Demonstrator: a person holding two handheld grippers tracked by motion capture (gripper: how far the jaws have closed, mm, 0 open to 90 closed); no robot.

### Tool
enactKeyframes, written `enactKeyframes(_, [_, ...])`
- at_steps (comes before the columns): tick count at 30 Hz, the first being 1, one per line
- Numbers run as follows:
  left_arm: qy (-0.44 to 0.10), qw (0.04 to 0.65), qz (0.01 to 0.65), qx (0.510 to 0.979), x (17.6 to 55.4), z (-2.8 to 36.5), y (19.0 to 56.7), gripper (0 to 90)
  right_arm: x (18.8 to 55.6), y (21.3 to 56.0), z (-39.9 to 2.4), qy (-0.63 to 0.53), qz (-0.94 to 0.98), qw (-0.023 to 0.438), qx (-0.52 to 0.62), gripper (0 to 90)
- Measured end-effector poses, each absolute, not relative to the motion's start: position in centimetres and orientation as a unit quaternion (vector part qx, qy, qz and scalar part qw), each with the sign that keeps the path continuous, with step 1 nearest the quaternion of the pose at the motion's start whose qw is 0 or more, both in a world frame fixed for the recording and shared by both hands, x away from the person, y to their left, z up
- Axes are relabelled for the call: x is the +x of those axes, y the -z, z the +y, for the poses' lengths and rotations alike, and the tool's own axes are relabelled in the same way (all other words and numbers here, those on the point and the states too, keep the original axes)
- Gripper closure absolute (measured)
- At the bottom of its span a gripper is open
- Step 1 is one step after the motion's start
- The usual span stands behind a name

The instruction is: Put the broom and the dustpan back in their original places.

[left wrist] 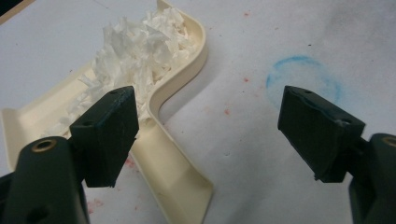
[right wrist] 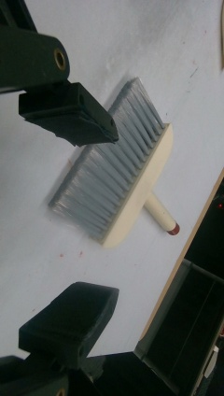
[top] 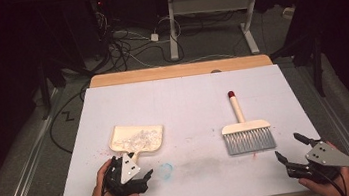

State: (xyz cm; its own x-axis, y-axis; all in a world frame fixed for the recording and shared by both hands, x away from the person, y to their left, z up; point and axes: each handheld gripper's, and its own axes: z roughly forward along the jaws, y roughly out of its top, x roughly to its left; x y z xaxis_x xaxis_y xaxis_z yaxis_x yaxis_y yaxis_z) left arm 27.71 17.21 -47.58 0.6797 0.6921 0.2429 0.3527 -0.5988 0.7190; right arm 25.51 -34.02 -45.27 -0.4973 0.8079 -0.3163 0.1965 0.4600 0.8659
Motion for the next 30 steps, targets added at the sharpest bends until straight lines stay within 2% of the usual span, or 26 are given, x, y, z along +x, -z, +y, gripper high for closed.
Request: enactKeyframes(30, [-0.256,0.322,0.307,0.858,28.15,16.69,47.86,19.8,25.89,45.48,-33.72,-0.403,0.768,0.377,0.325,22.5])
